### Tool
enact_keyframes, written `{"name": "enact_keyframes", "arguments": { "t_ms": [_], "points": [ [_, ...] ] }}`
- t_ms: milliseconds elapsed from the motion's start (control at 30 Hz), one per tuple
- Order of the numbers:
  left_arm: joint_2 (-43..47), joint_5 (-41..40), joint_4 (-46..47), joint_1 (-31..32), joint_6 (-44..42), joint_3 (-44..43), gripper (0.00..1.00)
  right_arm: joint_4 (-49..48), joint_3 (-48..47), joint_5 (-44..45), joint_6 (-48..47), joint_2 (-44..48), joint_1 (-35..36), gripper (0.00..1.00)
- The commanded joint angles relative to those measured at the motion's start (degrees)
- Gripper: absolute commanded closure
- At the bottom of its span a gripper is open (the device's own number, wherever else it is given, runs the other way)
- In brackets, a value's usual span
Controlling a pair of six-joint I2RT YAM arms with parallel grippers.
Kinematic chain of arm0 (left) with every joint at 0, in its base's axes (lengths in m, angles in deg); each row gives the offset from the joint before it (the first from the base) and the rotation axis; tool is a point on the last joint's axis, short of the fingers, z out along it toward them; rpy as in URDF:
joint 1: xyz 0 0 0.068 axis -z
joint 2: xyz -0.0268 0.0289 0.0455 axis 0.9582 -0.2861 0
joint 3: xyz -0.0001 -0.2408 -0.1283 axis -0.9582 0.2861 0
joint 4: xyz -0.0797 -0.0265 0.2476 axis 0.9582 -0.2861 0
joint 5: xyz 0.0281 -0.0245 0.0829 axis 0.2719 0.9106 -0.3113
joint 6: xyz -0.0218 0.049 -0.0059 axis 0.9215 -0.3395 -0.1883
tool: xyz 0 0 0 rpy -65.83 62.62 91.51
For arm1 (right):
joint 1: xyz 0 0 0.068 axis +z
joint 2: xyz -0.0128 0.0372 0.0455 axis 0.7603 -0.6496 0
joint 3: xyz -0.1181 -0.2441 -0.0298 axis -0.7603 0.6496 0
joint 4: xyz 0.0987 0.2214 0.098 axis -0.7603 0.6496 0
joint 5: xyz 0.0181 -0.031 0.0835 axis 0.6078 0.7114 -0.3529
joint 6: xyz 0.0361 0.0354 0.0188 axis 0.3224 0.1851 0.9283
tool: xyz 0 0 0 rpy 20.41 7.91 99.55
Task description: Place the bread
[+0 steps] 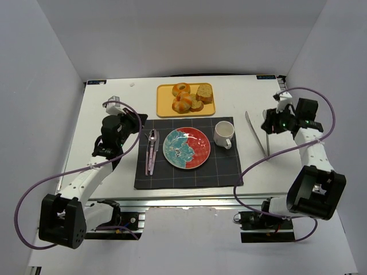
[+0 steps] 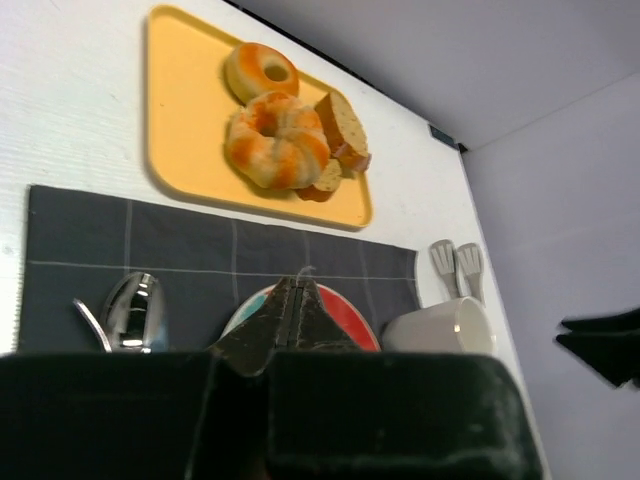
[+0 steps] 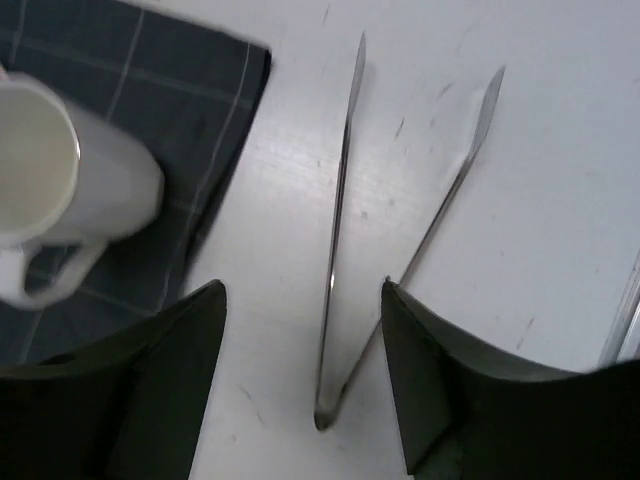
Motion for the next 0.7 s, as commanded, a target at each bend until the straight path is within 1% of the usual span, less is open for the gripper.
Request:
{"name": "enact_keyframes", "arguments": {
  "t_ms": [0, 33, 67, 167, 200, 233, 267, 300, 333, 367, 400, 467, 500, 567, 667],
  "points": [
    [-0.6, 2.3, 3.6, -0.3, 0.4, -1.6, 1.00, 5.2, 4.2, -8.2, -13.1, 3.5, -2.4, 0.68],
    [-0.7, 2.4, 4.4, -0.3, 0.6, -1.2, 1.00, 4.2, 6.9, -8.1, -13.3, 3.8, -3.1, 0.93],
    [-0.7, 2.5, 4.5, -0.2, 0.6, -1.1, 1.00, 3.2, 8.2, -5.8, -12.3, 4.0, -4.1, 1.00],
    [-0.6, 2.4, 4.0, -0.3, -0.1, -1.1, 1.00, 2.1, 10.7, -2.8, -11.7, 4.2, -4.4, 1.00],
    [-0.6, 2.4, 3.9, -0.3, -0.3, -1.1, 1.00, 1.4, 11.1, -1.4, -10.6, 4.3, -4.3, 0.88],
    [-0.5, 2.4, 3.7, -0.3, -0.4, -1.0, 0.88, 0.7, 11.5, 0.1, -9.3, 4.1, -4.3, 0.70],
    [-0.1, 2.3, 3.8, -0.3, -0.5, -0.8, 0.80, -0.1, 11.6, 1.3, -8.2, 3.9, -4.3, 0.52],
    [0.0, 2.3, 3.8, -0.3, -0.5, -0.5, 0.72, -0.7, 11.6, 4.4, -6.4, 3.3, -4.2, 0.21],
    [0.3, 1.9, 4.6, -0.3, -0.3, 0.6, 0.59, -0.8, 11.6, 5.7, -6.3, 2.8, -3.8, 0.11],
    [0.8, 1.8, 5.2, -0.3, -0.1, 1.2, 0.53, -0.6, 11.6, 6.4, -6.6, 2.5, -3.6, 0.10],
    [1.0, 1.6, 5.6, -0.3, 0.5, 1.8, 0.50, -1.3, 12.1, 8.7, -6.6, 1.9, -3.3, 0.11],
    [0.9, 1.9, 6.9, -0.3, 1.2, 2.7, 0.47, -3.2, 13.3, 11.7, -6.3, 1.7, -1.4, 0.11],
    [0.2, 2.3, 6.9, -0.3, 1.4, 2.9, 0.45, -6.4, 14.9, 17.7, -5.1, 0.5, 0.6, 0.11],
    [-0.1, 2.8, 6.7, -0.3, 1.1, 2.5, 0.45, -8.2, 15.2, 22.2, -4.0, -1.0, 2.4, 0.11],
    [-0.4, 2.7, 6.5, -0.3, 0.7, 2.0, 0.44, -12.0, 15.0, 24.5, -2.4, -4.3, 3.7, 0.11]
  ]
}}
